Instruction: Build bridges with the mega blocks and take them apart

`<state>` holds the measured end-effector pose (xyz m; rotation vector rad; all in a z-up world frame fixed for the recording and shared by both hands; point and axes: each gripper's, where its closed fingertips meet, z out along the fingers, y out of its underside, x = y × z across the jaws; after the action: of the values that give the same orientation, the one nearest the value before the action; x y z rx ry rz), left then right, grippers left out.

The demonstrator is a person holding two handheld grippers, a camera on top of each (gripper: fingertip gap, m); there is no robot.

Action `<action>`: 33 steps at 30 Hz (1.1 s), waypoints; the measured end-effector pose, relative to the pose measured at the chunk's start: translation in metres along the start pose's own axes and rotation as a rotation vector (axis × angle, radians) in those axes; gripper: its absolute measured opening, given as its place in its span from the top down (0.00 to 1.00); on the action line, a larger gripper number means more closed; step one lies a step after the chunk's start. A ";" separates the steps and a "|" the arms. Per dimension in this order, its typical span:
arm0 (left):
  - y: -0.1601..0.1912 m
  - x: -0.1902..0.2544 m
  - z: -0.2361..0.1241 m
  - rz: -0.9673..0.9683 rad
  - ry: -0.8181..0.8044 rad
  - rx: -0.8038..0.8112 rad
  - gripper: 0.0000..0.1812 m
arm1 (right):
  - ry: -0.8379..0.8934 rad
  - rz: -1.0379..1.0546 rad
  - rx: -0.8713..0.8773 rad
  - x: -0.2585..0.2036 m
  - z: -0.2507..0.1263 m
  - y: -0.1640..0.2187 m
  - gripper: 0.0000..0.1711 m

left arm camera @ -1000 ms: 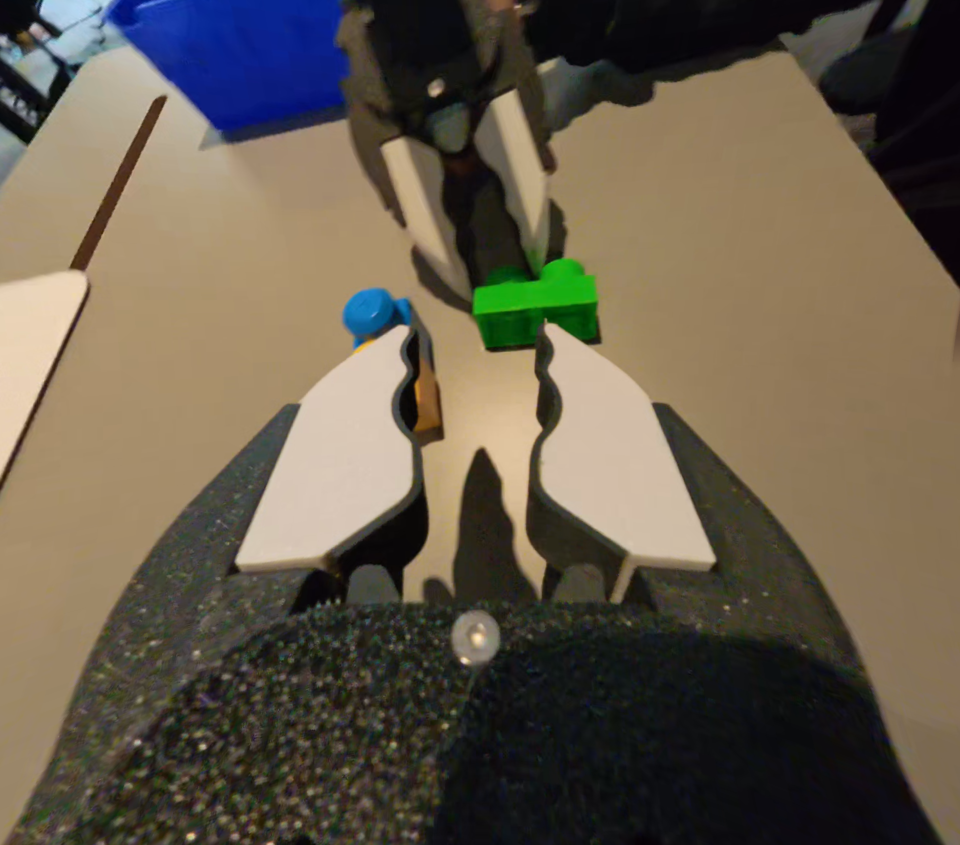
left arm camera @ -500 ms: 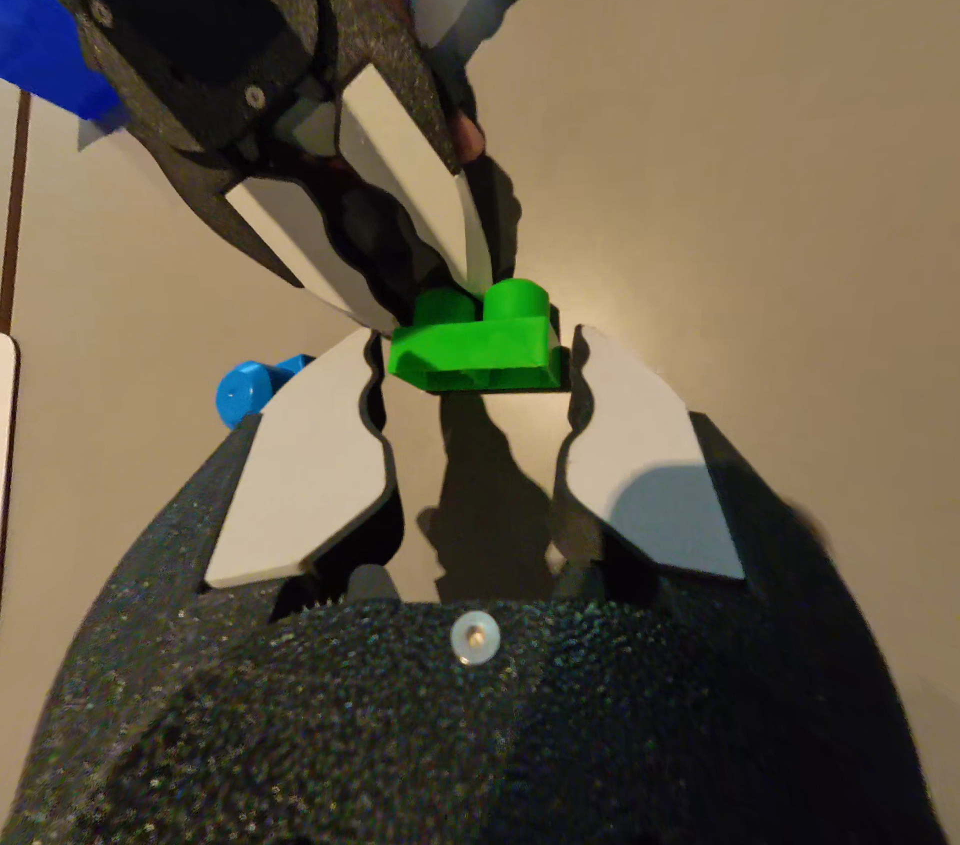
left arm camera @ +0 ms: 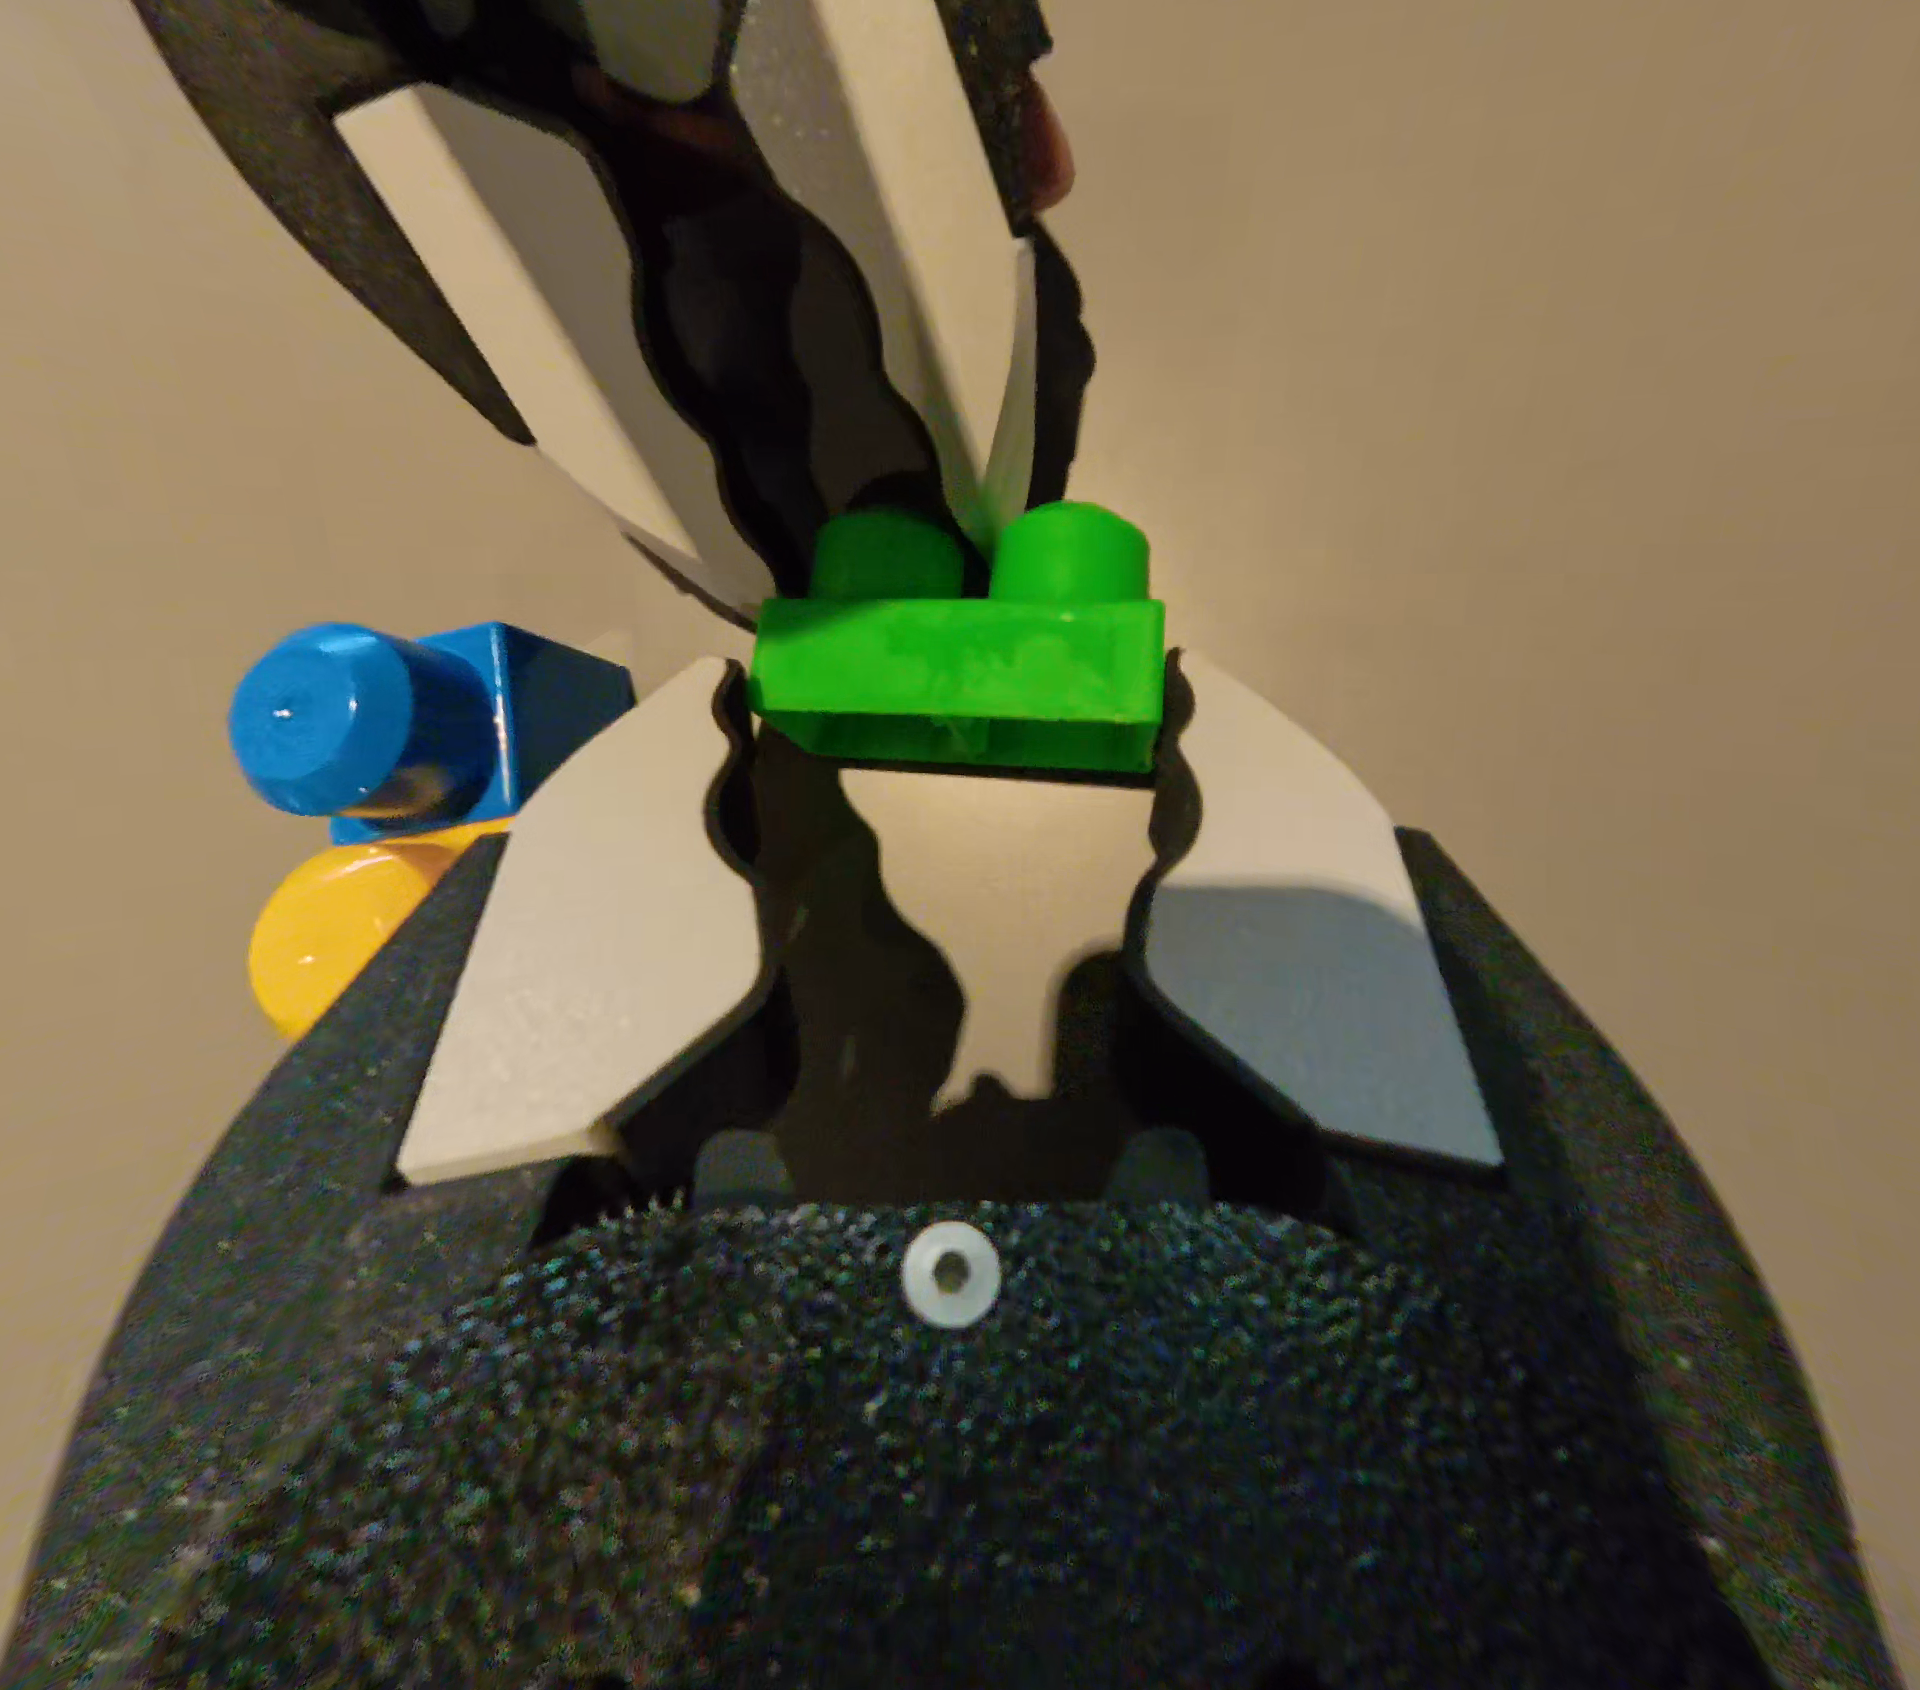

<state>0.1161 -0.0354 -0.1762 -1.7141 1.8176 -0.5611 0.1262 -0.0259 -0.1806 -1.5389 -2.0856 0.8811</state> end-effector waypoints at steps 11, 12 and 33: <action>-0.048 -0.010 -0.065 -0.368 0.279 0.477 0.59 | 0.368 -0.193 0.347 0.033 -0.067 -0.056 0.74; -0.052 -0.011 -0.072 -0.416 0.324 0.537 0.59 | 0.406 -0.228 0.396 0.033 -0.074 -0.064 0.74; -0.057 -0.019 -0.082 -0.657 0.560 0.705 0.60 | 0.331 -0.310 0.414 0.009 -0.049 -0.086 0.80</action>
<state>0.1052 -0.0280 -0.0753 -1.6800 1.0639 -1.8485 0.0953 -0.0214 -0.0866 -1.0316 -1.7096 0.8135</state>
